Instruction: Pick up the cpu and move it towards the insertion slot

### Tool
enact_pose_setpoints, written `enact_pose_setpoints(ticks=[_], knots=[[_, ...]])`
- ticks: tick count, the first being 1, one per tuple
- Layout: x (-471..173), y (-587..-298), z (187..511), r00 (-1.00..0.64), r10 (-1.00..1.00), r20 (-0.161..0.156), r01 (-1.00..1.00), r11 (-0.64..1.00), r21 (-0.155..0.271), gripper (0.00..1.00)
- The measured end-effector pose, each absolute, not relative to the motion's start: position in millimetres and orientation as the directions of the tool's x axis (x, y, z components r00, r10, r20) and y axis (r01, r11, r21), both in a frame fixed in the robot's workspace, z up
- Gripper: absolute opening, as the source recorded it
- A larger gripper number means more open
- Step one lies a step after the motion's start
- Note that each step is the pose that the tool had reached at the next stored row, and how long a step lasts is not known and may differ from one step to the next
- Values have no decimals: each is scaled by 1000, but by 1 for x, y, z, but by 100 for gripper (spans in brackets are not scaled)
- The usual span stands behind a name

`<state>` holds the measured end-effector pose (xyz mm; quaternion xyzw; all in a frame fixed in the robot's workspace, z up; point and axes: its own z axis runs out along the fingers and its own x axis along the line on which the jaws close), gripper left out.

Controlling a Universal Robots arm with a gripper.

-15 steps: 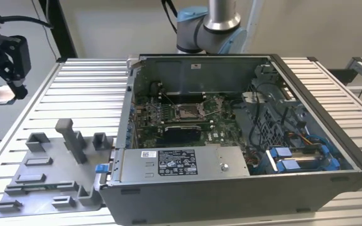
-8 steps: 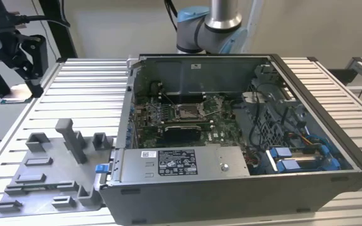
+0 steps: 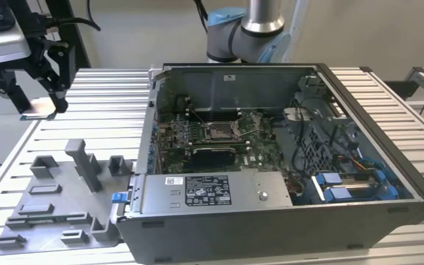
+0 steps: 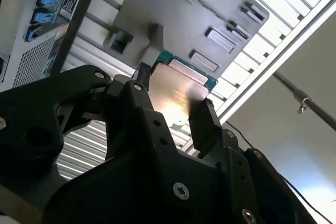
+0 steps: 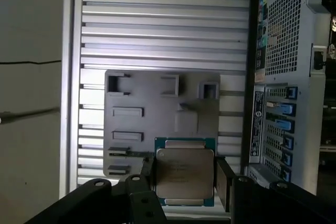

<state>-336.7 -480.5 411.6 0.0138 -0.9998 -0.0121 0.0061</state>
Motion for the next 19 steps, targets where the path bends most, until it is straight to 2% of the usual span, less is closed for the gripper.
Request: enact_pose_setpoints(ticks=[19], knots=[[-290, -472, 411, -1000, -28, 12, -28, 999, 24, 0]])
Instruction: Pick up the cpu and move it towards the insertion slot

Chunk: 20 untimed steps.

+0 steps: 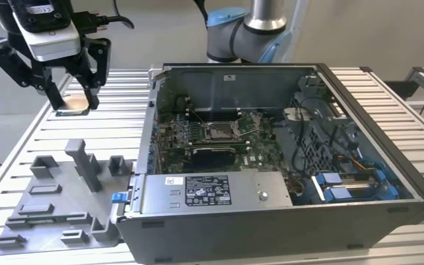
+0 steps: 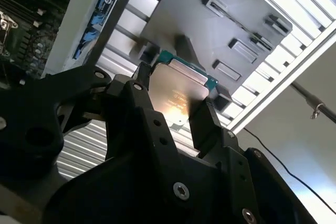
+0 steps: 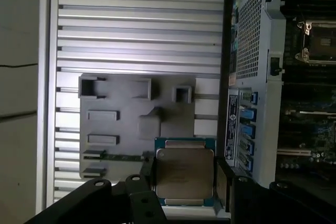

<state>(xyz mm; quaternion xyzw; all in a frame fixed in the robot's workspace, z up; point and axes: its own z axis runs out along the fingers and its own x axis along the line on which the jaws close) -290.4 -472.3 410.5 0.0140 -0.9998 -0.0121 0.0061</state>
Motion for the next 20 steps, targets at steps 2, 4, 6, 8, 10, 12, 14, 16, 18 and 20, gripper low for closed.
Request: enact_pose_setpoints(ticks=[2, 4, 6, 8, 10, 12, 14, 16, 18, 20], knots=[[-286, -472, 410, -1000, -28, 12, -28, 999, 24, 0], [-282, -471, 410, -1000, -28, 12, -28, 999, 24, 0], [-278, -470, 410, -1000, -28, 12, -28, 999, 24, 0], [-275, -470, 410, -1000, -28, 12, -28, 999, 24, 0], [-271, -470, 410, -1000, -28, 12, -28, 999, 24, 0], [-267, -470, 410, -1000, -28, 12, -28, 999, 24, 0], [-263, -470, 410, -1000, -29, 12, -28, 999, 24, 0], [-260, -470, 410, -1000, -29, 12, -28, 999, 24, 0], [-258, -470, 410, -1000, -29, 12, -28, 999, 24, 0], [-254, -470, 410, -1000, -29, 12, -28, 999, 24, 0]])
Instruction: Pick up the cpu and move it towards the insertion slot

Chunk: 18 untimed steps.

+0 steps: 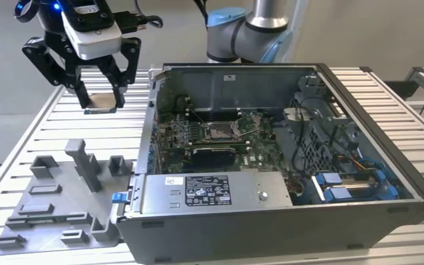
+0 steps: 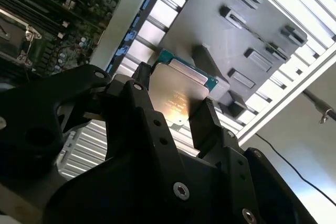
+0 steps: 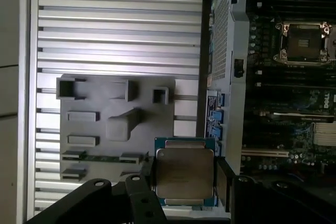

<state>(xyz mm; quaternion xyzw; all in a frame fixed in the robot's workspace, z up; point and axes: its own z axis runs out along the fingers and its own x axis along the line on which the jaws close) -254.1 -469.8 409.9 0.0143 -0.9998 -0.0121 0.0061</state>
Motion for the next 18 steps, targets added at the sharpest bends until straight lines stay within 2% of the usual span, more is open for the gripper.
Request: enact_pose_setpoints(ticks=[18], knots=[[-214, -470, 410, -1000, -29, 12, -28, 999, 24, 0]])
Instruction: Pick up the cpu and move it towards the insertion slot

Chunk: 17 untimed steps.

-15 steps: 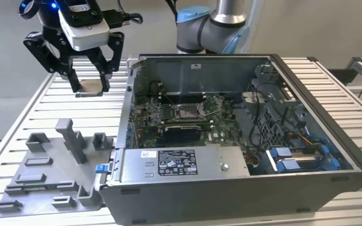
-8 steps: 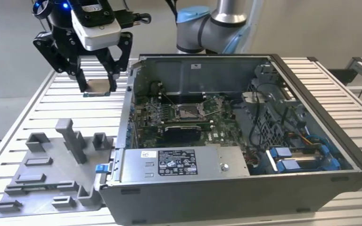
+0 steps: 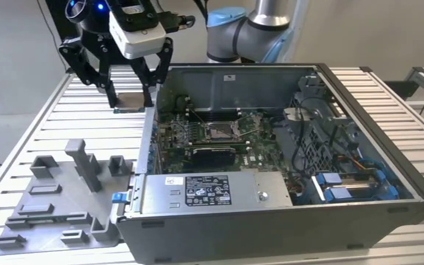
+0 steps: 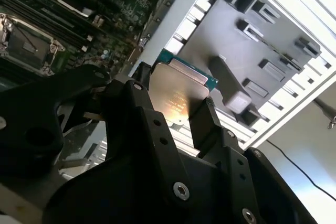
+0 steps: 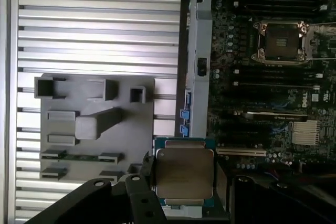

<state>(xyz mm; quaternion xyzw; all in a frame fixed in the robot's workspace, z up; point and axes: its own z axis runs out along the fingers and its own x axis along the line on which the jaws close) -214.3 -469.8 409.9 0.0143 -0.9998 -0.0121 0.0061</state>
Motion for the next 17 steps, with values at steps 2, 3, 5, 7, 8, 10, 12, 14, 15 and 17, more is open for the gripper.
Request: enact_pose_setpoints(ticks=[2, 3, 5, 7, 8, 10, 12, 14, 15, 17], knots=[[-209, -470, 410, -1000, -29, 12, -28, 999, 24, 0], [-207, -470, 410, -1000, -29, 12, -28, 999, 24, 0], [-204, -470, 410, -1000, -29, 12, -28, 999, 24, 0], [-199, -470, 410, -1000, -29, 12, -28, 999, 24, 0], [-197, -470, 410, -1000, -29, 12, -28, 999, 24, 0], [-192, -470, 410, -1000, -29, 12, -28, 999, 24, 0], [-187, -470, 410, -1000, -29, 12, -28, 999, 24, 0], [-182, -470, 410, -1000, -29, 12, -28, 999, 24, 0], [-179, -470, 410, -1000, -29, 12, -28, 999, 24, 0], [-173, -470, 410, -1000, -29, 12, -28, 999, 24, 0]])
